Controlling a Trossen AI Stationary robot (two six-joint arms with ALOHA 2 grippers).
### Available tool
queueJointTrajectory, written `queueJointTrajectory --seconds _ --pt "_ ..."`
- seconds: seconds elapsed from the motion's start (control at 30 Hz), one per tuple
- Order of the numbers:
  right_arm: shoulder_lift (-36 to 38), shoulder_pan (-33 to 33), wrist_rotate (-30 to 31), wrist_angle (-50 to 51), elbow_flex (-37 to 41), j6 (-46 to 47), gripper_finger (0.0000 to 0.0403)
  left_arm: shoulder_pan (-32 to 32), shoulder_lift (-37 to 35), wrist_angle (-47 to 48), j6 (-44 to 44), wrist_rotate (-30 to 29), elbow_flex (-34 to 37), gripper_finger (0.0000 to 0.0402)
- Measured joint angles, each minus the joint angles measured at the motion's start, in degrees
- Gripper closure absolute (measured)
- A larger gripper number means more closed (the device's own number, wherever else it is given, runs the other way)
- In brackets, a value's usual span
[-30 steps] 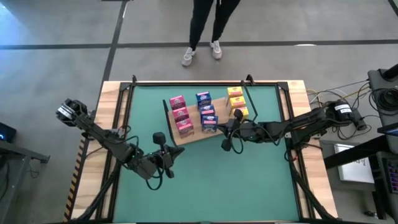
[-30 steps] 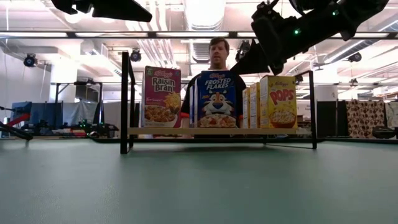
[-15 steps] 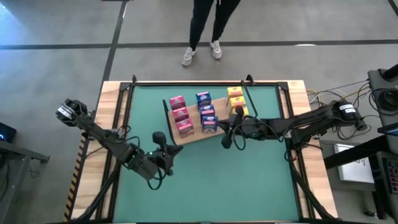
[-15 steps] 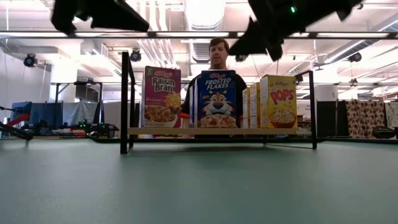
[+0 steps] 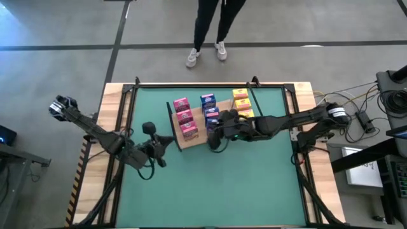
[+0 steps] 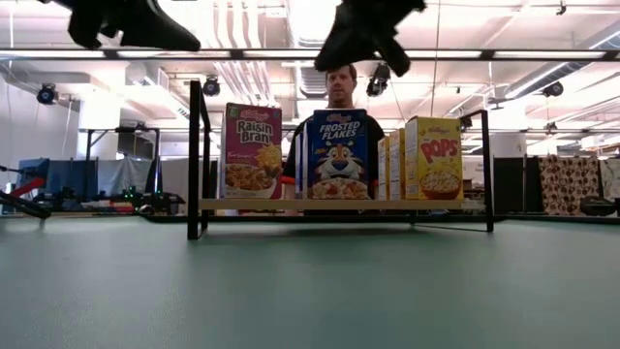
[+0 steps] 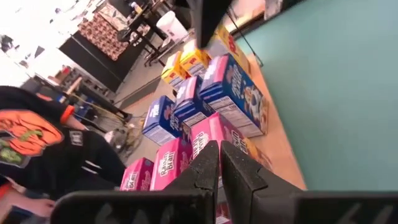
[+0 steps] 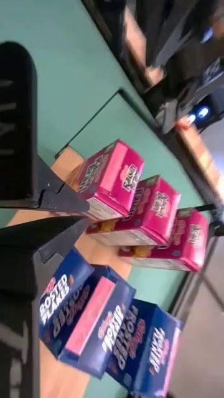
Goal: Stack cereal on shelf
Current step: Put the blue cereal box on the shelf aligned with the other blue cereal boxes
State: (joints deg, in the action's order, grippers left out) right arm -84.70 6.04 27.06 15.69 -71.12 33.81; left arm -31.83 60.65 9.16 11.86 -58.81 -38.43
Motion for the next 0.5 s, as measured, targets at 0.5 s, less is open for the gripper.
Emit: queueJointTrajectory --seconds 0.5 --pt "-18.42 0.35 4.55 32.78 -28.20 16.75 0.0390 -0.42 -6.97 0.93 -1.47 2.82 3.42 0.0401"
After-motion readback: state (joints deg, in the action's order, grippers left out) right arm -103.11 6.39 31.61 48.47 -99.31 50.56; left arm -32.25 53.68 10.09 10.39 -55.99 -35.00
